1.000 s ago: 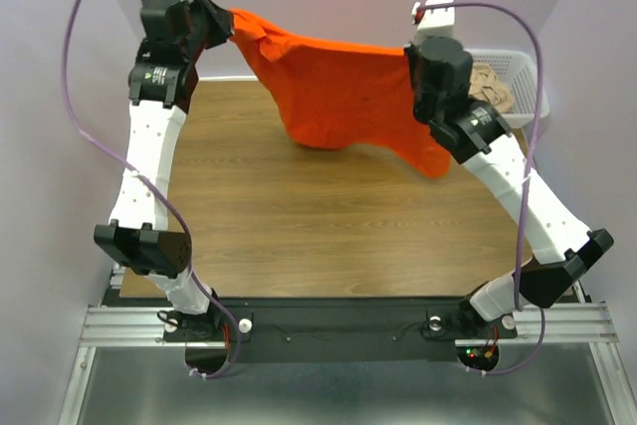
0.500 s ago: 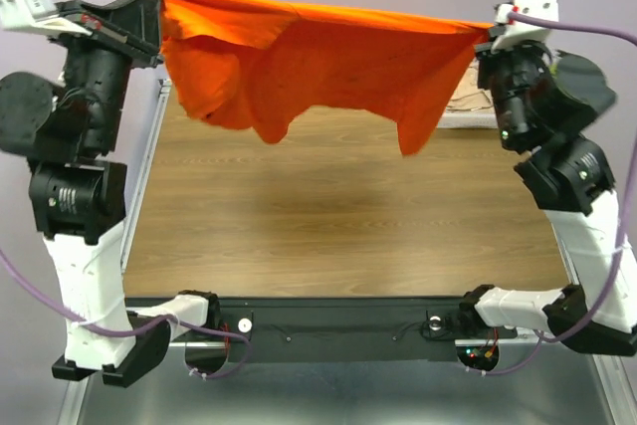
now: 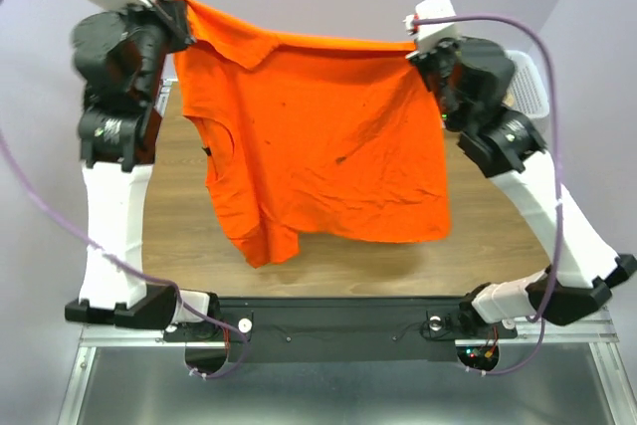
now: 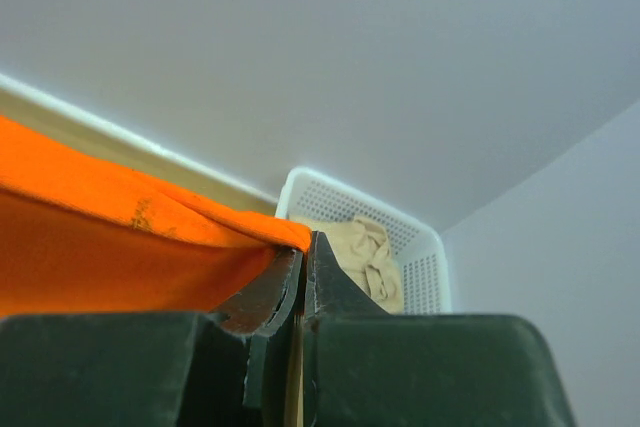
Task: Fold and stack the t-shirts
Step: Flatten the tshirt out
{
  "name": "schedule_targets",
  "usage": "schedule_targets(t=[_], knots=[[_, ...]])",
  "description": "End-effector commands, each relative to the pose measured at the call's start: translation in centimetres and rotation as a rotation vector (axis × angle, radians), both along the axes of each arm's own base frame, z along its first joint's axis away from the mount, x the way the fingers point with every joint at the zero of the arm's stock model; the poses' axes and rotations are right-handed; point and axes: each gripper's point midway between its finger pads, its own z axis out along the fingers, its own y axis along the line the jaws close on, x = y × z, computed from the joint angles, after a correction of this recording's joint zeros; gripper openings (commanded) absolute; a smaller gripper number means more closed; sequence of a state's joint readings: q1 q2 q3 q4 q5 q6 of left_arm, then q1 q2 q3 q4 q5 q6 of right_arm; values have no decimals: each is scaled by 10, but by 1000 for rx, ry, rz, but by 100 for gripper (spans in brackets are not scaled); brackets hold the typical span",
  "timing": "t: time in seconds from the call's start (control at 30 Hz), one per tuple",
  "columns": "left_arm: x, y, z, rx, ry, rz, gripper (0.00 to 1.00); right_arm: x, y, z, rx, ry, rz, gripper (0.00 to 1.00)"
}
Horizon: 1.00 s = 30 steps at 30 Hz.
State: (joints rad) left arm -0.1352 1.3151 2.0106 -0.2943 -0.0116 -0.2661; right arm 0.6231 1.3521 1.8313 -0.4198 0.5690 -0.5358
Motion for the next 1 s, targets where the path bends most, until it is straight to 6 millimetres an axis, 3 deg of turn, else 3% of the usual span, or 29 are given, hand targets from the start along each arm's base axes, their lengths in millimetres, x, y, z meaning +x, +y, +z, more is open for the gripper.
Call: schedule_targets(t=[0.0,0.07,0.13,0.2,0.23,0.3,0.33,0.37,0.4,0.43,0.47,0.53,0.6,0.7,0.73,0.77,0.8,0.83,0.87,0.9,0.93,0.97], knots=[[44,6,-47,51,88,52,0,20,5,-28,-79,47,-35,2],[76,2,-91,75,175,49,0,38,6,-54,-118,96,-51,2],[97,2,-118,85,230,45,0,60,11,-80,-140,143,-53,1],[124,5,-143,85,290,44,0,80,0,-88,-122,147,-82,1],[130,1,-145,83,295,13,0,88,-3,-88,-112,143,-92,1],[147,-1,-137,65,280,-11,0,109,-12,-91,-94,137,-126,1],[151,-3,-130,62,263,-23,0,113,-15,-71,-69,94,-135,1],[148,-7,-101,53,202,-43,0,119,-19,-67,-74,85,-151,1],[157,-9,-100,43,201,-57,0,126,-19,-62,-73,71,-159,1],[156,-11,-87,35,173,-71,0,127,-20,-42,-60,28,-166,1],[149,-15,-61,32,112,-98,0,128,-22,-32,-67,6,-172,1],[144,-19,-42,26,60,-126,0,129,-24,-18,-77,-25,-183,1],[131,-18,-28,25,21,-126,0,122,-25,-3,-73,-57,-171,1],[120,-15,-36,28,17,-116,0,114,-25,-13,-102,-38,-144,1],[125,-13,-57,24,59,-106,0,112,-26,-18,-111,-28,-142,1],[124,-12,-68,20,79,-103,0,109,-26,-23,-114,-17,-138,1],[113,-11,-68,12,78,-100,0,105,-27,-41,-133,20,-128,1],[118,-10,-106,1,150,-93,0,103,-27,-51,-145,38,-119,1],[117,-9,-124,-10,184,-87,0,100,-27,-63,-151,62,-111,1],[103,-8,-129,-39,188,-87,0,97,-27,-74,-151,82,-102,1],[106,-6,-180,-57,277,-73,0,96,-23,-110,-162,151,-79,1],[93,-5,-188,-99,289,-68,0,87,-22,-137,-172,201,-52,1]])
